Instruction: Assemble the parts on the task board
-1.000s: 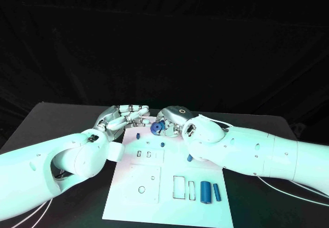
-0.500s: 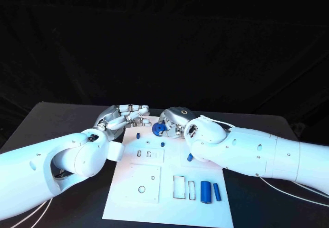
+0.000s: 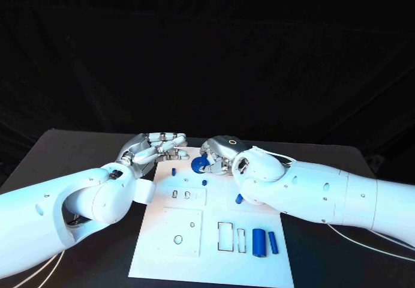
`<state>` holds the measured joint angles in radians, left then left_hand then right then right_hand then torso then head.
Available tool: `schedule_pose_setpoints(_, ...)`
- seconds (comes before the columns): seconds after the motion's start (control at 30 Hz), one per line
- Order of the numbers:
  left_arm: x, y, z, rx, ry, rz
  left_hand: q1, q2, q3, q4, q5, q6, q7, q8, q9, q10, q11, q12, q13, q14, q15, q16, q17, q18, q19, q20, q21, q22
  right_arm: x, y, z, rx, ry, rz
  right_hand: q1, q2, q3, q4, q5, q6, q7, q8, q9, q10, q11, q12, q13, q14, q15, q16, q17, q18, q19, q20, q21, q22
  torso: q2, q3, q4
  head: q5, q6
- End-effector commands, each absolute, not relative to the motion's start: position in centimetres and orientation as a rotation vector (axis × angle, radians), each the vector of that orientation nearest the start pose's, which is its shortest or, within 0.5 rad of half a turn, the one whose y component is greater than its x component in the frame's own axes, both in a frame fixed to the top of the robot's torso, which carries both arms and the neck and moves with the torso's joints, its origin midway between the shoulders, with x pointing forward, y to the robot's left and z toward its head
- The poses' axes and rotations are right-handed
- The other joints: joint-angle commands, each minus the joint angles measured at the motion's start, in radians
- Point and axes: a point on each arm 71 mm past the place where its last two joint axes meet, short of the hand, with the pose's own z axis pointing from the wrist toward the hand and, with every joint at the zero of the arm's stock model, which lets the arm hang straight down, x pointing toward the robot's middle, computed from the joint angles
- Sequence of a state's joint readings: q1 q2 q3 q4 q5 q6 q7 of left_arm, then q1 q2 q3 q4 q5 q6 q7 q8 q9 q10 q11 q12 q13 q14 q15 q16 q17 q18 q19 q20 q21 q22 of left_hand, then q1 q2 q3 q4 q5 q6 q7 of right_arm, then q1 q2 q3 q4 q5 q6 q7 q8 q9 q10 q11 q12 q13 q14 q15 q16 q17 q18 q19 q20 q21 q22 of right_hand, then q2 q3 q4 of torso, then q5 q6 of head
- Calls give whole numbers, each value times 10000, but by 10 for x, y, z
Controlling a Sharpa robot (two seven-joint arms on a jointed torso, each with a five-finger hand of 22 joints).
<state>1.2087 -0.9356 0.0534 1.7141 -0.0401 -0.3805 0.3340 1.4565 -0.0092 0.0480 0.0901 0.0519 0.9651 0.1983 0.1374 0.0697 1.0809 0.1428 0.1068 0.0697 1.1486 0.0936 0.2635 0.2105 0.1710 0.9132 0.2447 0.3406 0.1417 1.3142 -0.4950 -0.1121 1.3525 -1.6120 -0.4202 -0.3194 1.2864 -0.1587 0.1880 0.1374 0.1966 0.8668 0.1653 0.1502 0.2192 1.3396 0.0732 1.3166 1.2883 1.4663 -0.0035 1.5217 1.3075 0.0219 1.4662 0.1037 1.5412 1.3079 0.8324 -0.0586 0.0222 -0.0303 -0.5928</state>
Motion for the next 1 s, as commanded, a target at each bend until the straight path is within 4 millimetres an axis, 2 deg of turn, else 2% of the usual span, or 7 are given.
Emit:
schedule_pose_setpoints(0.03, 465, 200, -126, -10570, 13938, -16235, -22, 84, 5, -32, 42, 14, 85, -58, -13, -3, 74, -63, -4, -86, 22, 57, 13, 115, -73, 4, 54, -2, 516, -76, -152, -2635, 15050, 5542, -229, -79, -112, 288, -100, -21, 15, -69, -21, -8, 88, -15, 2, 815, 103, -21, 1638, -94, 702, 92, -47, 2203, -1, -4, 13, -9, 7)
schedule_pose_setpoints(0.17, 465, 200, -127, -10580, 13930, -16210, -22, 84, 5, -32, 42, 14, 85, -58, -13, -3, 74, -63, -4, -86, 22, 57, 13, 115, -73, 4, 54, -2, 516, -76, -153, -2605, 15254, 5589, -341, -133, -198, 608, -78, 120, 1, -70, -10, 30, 84, 43, 55, 824, 110, 0, 1677, -99, 721, 118, -31, 2228, -1, -6, 8, -1, -6)
schedule_pose_setpoints(0.33, 465, 200, -126, -10583, 13927, -16202, -22, 84, 5, -32, 42, 14, 85, -58, -13, -3, 74, -63, -4, -86, 22, 57, 13, 115, -73, 4, 54, -2, 517, -78, -155, -2471, 15447, 5619, -341, -86, -193, 758, -19, 270, -31, -37, 11, 72, 59, 99, 110, 831, 93, 16, 1707, -107, 742, 114, -11, 2256, 3, -5, 8, 9, -11)
schedule_pose_setpoints(0.57, 465, 201, -126, -10587, 13920, -16187, -22, 84, 5, -32, 42, 14, 85, -58, -13, -3, 74, -63, -4, -86, 22, 57, 13, 115, -73, 4, 54, -2, 514, -90, -147, -1768, 14551, 6220, -164, 48, -66, 836, 475, 461, -83, -40, 21, 242, 6, 291, 314, 848, 49, 54, 1776, -131, 809, 77, 54, 2340, -7, 4, 12, 17, 15)
schedule_pose_setpoints(0.77, 465, 205, -127, -10614, 13870, -16096, -22, 84, 5, -32, 42, 14, 85, -58, -13, -3, 74, -63, -4, -86, 22, 57, 13, 115, -73, 4, 54, -2, 500, -116, -132, -982, 13741, 7563, 49, 154, 65, 732, 576, 473, -81, -99, 2, 233, -1, 286, 312, 830, 38, 16, 1702, -99, 725, 61, -35, 2239, -22, 4, -48, 42, 85)
schedule_pose_setpoints(1.0, 465, 209, -127, -10631, 13834, -16033, -22, 84, 5, -32, 42, 14, 85, -58, -13, -3, 74, -63, -4, -86, 22, 57, 13, 115, -73, 4, 54, -2, 490, -166, -127, -360, 14696, 8253, 318, 197, 180, 521, 474, 556, -82, -149, -12, 88, -2, 149, 185, 772, 35, -104, 1490, -7, 472, 56, -301, 1943, -92, 15, -193, -26, 144)
